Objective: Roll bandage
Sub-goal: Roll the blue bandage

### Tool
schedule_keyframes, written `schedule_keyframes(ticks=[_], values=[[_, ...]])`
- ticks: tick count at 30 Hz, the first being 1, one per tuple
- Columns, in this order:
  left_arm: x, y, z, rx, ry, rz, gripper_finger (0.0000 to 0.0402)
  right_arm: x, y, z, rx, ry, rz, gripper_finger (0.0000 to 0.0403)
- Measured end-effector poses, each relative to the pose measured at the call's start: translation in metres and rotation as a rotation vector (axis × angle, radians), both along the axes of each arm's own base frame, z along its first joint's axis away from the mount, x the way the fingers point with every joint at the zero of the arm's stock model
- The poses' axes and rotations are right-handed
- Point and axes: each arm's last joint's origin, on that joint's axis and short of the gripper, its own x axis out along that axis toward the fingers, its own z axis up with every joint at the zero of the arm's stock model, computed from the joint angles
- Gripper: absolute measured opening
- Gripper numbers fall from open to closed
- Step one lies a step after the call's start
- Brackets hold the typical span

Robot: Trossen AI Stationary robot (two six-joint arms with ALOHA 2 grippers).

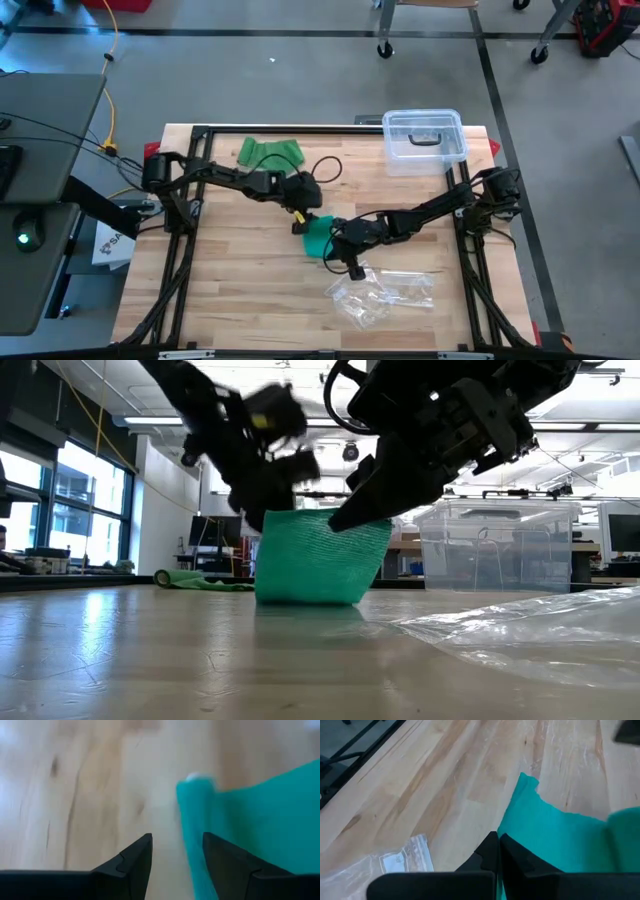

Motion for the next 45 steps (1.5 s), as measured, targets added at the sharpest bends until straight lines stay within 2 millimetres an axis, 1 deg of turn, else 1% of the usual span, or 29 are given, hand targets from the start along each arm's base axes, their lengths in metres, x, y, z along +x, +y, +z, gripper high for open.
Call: schedule_keyframes(ticks=[2,4,7,10,15,18,22,25,27,28,30,31,32,34,37,39,40,43,45], values=[[0.001,-0.006,0.010,0.055,-0.046,-0.008,0.0167,0.000,0.000,0.000,-0.001,0.001,0.001,0.0000],[0.000,-0.006,0.016,0.093,-0.064,0.000,0.0167,0.000,0.000,0.000,-0.002,0.003,0.001,0.0000],[-0.002,-0.004,0.020,0.096,-0.068,0.007,0.0167,-0.001,0.001,-0.001,-0.003,0.008,0.004,0.0000],[-0.002,-0.008,0.021,0.059,-0.072,-0.018,0.0167,-0.002,0.006,-0.001,-0.008,0.007,0.022,0.0000],[-0.003,-0.024,0.019,0.059,-0.042,-0.049,0.0167,-0.008,0.024,-0.003,-0.065,0.018,0.049,0.0000],[-0.003,-0.028,0.015,0.089,-0.020,0.011,0.0167,-0.012,0.029,-0.005,-0.088,0.042,0.048,0.0000],[-0.002,-0.021,0.004,0.131,0.022,0.168,0.0164,-0.013,0.029,-0.006,-0.092,0.061,0.046,0.0000],[0.001,-0.017,-0.008,0.052,0.043,0.235,0.0160,-0.013,0.027,-0.007,-0.097,0.062,0.036,0.0000],[0.002,-0.019,-0.018,-0.006,0.079,0.209,0.0156,-0.012,0.027,-0.007,-0.106,0.061,0.024,0.0000],[0.002,-0.023,-0.021,-0.034,0.091,0.159,0.0154,-0.012,0.027,-0.007,-0.110,0.059,0.019,0.0000],[0.005,-0.034,-0.020,-0.077,0.070,-0.005,0.0149,-0.012,0.026,-0.007,-0.114,0.061,0.015,0.0000],[0.007,-0.042,-0.017,-0.080,0.038,-0.082,0.0147,-0.012,0.026,-0.007,-0.114,0.062,0.015,0.0000],[0.008,-0.049,-0.012,-0.060,0.016,-0.121,0.0144,-0.012,0.026,-0.007,-0.114,0.061,0.015,0.0000],[0.009,-0.058,-0.003,0.044,-0.006,-0.119,0.0138,-0.013,0.026,-0.007,-0.115,0.065,0.015,0.0000],[0.009,-0.060,0.006,0.198,-0.034,-0.070,0.0132,-0.013,0.026,-0.007,-0.115,0.065,0.015,0.0000],[0.009,-0.060,0.007,0.199,-0.045,-0.066,0.0131,-0.013,0.026,-0.007,-0.116,0.068,0.015,0.0000],[0.010,-0.060,0.008,0.173,-0.048,-0.068,0.0130,-0.013,0.026,-0.007,-0.118,0.068,0.013,0.0000],[0.011,-0.059,0.001,0.092,-0.029,-0.064,0.0130,-0.013,0.027,-0.007,-0.121,0.064,0.018,0.0000],[0.011,-0.058,-0.006,0.069,-0.016,-0.063,0.0130,-0.014,0.031,-0.007,-0.128,0.055,0.030,0.0000]])
